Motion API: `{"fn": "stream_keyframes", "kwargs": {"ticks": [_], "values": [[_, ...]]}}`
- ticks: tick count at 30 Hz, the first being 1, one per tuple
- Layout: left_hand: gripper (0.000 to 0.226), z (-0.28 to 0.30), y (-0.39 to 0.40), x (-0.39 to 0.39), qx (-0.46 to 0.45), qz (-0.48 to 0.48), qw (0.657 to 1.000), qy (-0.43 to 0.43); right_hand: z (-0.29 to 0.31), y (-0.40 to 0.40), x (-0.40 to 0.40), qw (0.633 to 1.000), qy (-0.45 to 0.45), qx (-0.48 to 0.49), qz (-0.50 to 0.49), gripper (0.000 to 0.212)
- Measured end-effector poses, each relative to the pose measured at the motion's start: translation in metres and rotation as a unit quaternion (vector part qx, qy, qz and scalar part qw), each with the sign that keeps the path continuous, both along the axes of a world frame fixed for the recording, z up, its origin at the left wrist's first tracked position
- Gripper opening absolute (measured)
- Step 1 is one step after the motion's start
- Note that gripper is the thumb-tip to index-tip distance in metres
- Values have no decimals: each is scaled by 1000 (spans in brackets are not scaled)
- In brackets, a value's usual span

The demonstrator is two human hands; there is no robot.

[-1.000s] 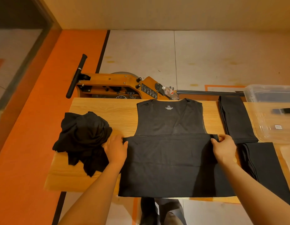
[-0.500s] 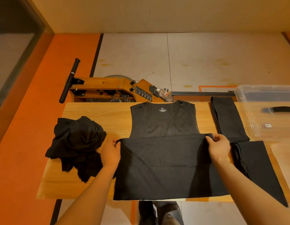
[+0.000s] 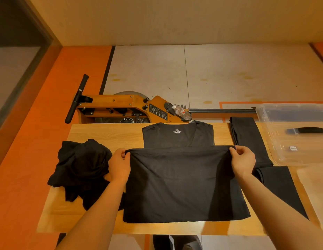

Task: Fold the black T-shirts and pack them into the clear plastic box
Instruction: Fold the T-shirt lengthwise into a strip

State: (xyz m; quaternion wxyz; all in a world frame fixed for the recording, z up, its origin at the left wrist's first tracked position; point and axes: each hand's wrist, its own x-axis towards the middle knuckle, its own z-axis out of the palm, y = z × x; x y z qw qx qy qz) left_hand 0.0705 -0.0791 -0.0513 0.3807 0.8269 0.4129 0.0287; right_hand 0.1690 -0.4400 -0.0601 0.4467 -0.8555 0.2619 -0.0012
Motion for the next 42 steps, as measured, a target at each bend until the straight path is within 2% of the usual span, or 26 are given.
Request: {"fn": "stream_keyframes", "kwargs": {"ticks": [9,13,18,23,28,31,36,42], "values": [[29,8,4,48,-79,76,993,-38,-2,5,45,1000,-12,2,7,25],[19,4,4,66,-103,117,986,-60,-5,10,65,1000,-7,3,14,27],[18,1,5,89,-110,141,981,-81,-12,15,89,1000,6,-1,29,28],[5,-2,10,107,-104,148,979,-90,-16,15,110,999,18,-3,30,28],[18,-9,13,122,-102,156,978,-89,-19,17,124,999,31,-10,34,28],[5,-14,11,126,-98,161,978,-83,-22,18,128,998,41,-22,32,28],[9,-22,10,130,-81,166,980,-66,-23,21,131,998,42,-34,35,28],[24,-25,14,131,-79,173,981,-44,-20,23,132,997,29,-48,50,29]]}}
